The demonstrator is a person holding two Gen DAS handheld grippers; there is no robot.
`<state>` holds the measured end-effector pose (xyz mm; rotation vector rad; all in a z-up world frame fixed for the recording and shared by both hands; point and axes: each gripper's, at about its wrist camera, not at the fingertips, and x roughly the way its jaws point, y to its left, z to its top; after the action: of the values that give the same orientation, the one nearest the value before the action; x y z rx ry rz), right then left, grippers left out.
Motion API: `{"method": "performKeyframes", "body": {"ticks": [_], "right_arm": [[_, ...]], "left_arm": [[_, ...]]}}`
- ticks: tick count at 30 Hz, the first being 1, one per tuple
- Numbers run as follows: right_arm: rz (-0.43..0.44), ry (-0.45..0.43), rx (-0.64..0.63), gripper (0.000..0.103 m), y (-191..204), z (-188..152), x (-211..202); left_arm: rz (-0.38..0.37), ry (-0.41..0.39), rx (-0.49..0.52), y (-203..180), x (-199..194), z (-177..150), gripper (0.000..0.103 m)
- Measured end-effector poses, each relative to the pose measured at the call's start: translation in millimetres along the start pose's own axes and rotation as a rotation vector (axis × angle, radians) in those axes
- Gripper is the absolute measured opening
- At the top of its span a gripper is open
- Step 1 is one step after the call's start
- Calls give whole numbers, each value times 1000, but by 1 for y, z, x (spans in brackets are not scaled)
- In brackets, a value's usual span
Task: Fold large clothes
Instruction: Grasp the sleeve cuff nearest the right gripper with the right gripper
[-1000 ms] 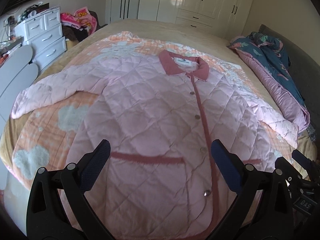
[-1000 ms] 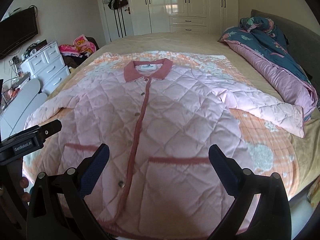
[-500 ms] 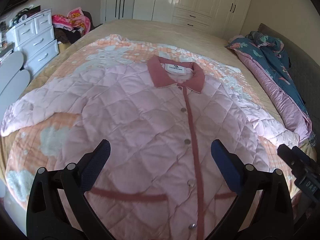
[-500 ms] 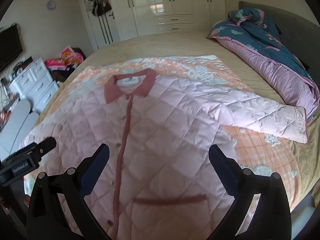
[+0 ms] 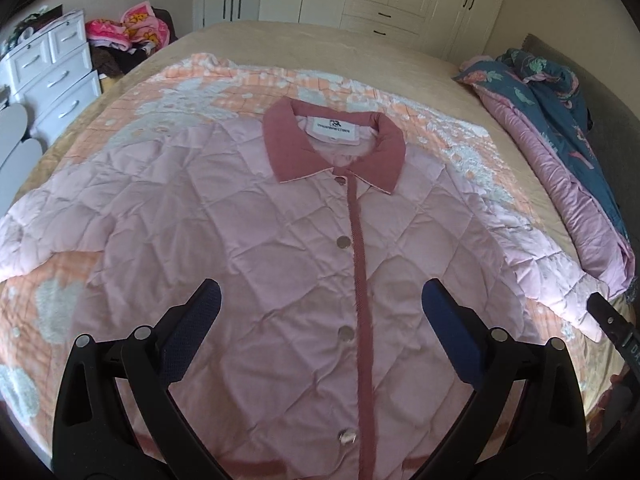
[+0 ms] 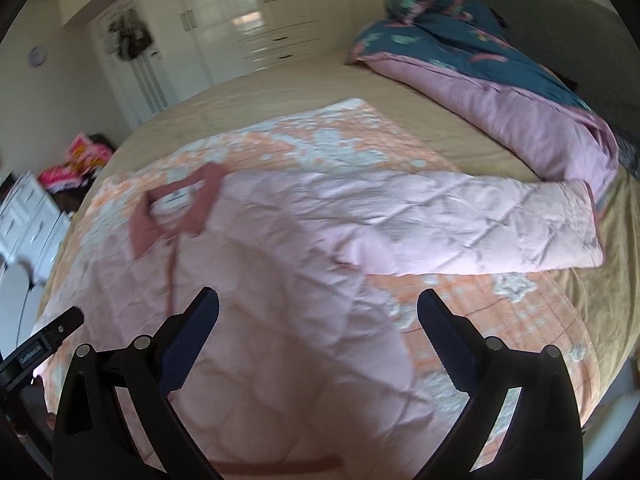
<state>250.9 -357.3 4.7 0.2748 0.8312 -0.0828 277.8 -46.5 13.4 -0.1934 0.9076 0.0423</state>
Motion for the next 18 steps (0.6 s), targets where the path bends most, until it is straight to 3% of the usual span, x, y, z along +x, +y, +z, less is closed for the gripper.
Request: {"method": "performKeyframes", "body": {"ticks": [18], "right_arm": [[-244,50,480,99,-207,6,76]], "left_arm": [[-25,73,86,-73,75,22,94]]}}
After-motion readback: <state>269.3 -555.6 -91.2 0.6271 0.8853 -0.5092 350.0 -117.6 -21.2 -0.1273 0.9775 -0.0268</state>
